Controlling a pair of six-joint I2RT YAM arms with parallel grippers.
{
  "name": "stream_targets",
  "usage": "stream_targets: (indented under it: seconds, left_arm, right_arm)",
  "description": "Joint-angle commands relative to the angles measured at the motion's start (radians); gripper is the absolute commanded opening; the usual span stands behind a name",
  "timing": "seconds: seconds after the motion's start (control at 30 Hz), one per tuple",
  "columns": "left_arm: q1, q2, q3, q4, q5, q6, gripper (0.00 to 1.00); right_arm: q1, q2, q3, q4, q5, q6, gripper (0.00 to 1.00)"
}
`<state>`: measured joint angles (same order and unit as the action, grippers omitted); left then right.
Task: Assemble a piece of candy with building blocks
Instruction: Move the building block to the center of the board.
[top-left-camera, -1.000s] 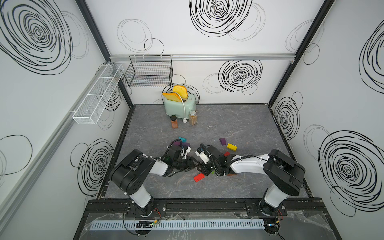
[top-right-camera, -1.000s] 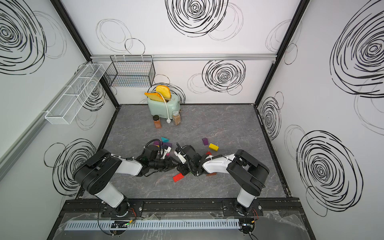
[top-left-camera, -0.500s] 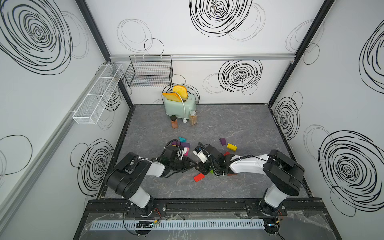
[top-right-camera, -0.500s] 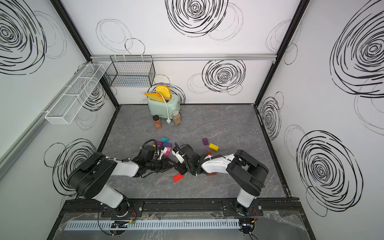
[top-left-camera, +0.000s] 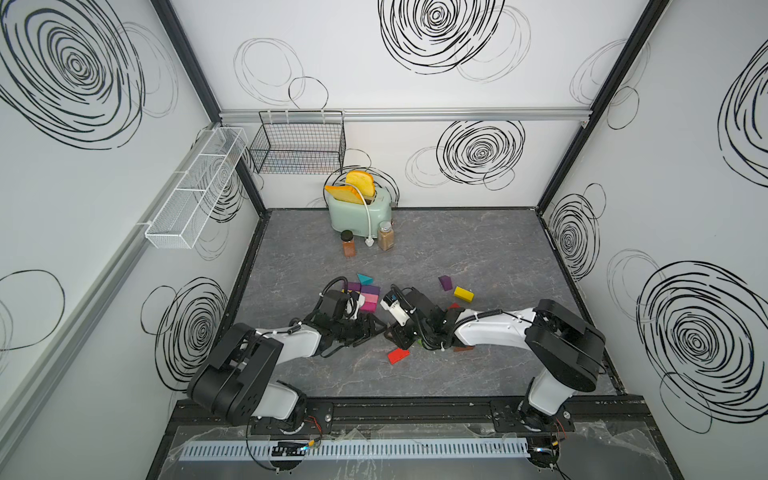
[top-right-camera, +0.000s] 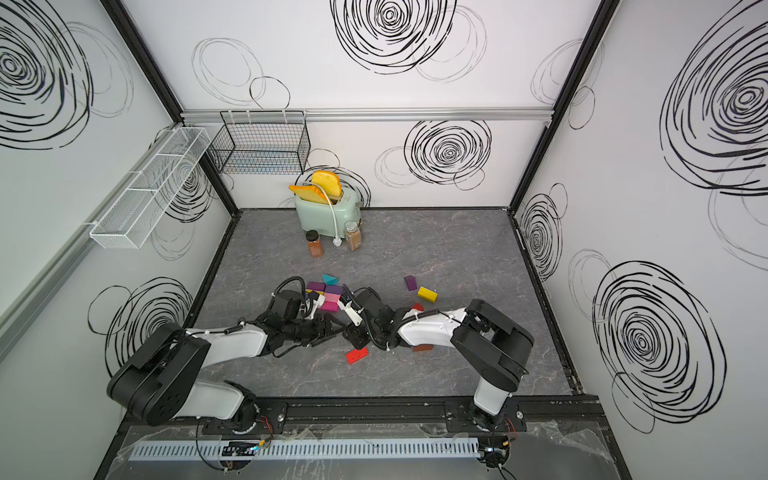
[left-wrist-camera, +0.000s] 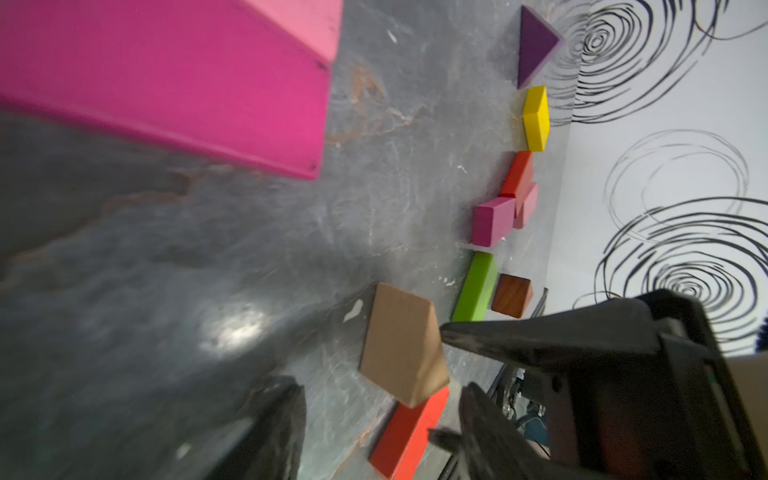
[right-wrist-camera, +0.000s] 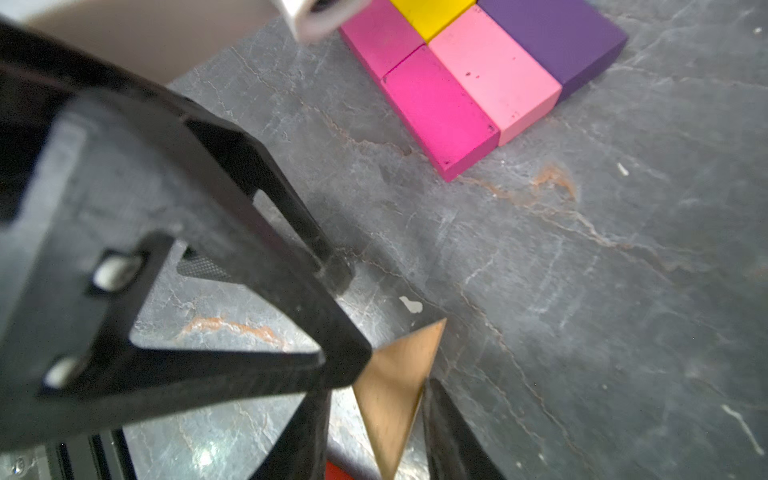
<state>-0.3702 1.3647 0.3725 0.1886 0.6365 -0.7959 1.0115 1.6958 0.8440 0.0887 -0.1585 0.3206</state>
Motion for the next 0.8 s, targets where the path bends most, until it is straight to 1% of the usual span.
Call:
stream_targets:
  seconds: [0.0,0.17,0.3,0.4,0.57,0.77]
  left_arm:
    - [0.028,-0.095,0.022,-0.175,-0.068,0.036,0.66]
    - [0.094,-0.202,0.048,-0.297,-0.099,0.073,0.66]
    - [0.163,-0.249,0.070,-0.366,-0.096,0.108,0.66]
    - [0.201,-0.268,0.082,-0.379,-0.087,0.107,0.66]
    - [0.262,-0.282,0.123,-0.416,-0.110,0.129,0.65]
    - [0.323,-0.277,0.145,-0.410,-0.110,0.133,0.65]
  right_arm:
    - [0.007,-0.022,0.013,-0.058,0.004,-0.009,0.41]
    - [0.009,-0.013,-0.005,-0.048,-0.024,-0.008,0.41]
    - [0.031,0.003,0.004,-0.025,-0.059,-0.015,0.41]
    - [0.039,0.030,0.021,-0.013,-0.081,-0.015,0.41]
    - [0.048,0.064,0.056,-0.016,-0.103,-0.021,0.41]
    - [0.067,0.096,0.088,-0.019,-0.136,-0.023,0.40]
